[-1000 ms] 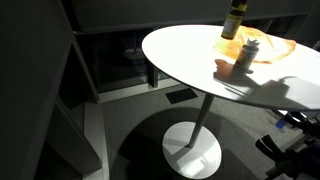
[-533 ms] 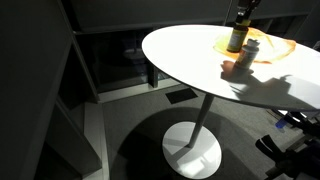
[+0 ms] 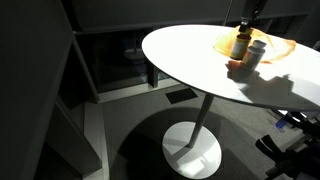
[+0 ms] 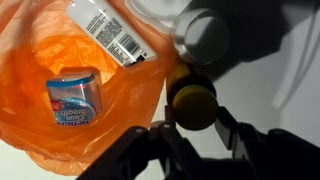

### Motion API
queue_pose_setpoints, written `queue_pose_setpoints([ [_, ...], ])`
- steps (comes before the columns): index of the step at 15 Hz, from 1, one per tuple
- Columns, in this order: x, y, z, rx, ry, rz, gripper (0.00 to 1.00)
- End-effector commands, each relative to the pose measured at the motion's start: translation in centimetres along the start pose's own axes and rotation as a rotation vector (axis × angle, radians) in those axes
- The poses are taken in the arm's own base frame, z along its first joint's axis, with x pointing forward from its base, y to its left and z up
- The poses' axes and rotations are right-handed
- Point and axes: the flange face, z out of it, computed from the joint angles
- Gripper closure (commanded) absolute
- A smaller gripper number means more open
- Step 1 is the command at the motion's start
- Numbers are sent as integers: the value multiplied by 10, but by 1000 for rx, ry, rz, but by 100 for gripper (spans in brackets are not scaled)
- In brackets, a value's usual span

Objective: Place the yellow bottle next to the white one

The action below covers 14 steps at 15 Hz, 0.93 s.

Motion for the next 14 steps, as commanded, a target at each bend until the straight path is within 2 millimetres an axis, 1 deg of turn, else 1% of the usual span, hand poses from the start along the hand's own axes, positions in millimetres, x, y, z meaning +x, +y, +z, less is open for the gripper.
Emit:
queue_pose_setpoints([
  [1, -6, 8, -2, -3, 8, -9, 28],
  [2, -7, 10, -6, -7, 7, 2, 23],
  [3, -8, 13, -10, -8, 8, 17, 15],
  [5, -11, 23, -20, -23, 12, 62, 1],
  [10, -27, 57, -44, -36, 18, 217, 0],
  [14, -36, 72, -55, -30, 22, 299, 0],
])
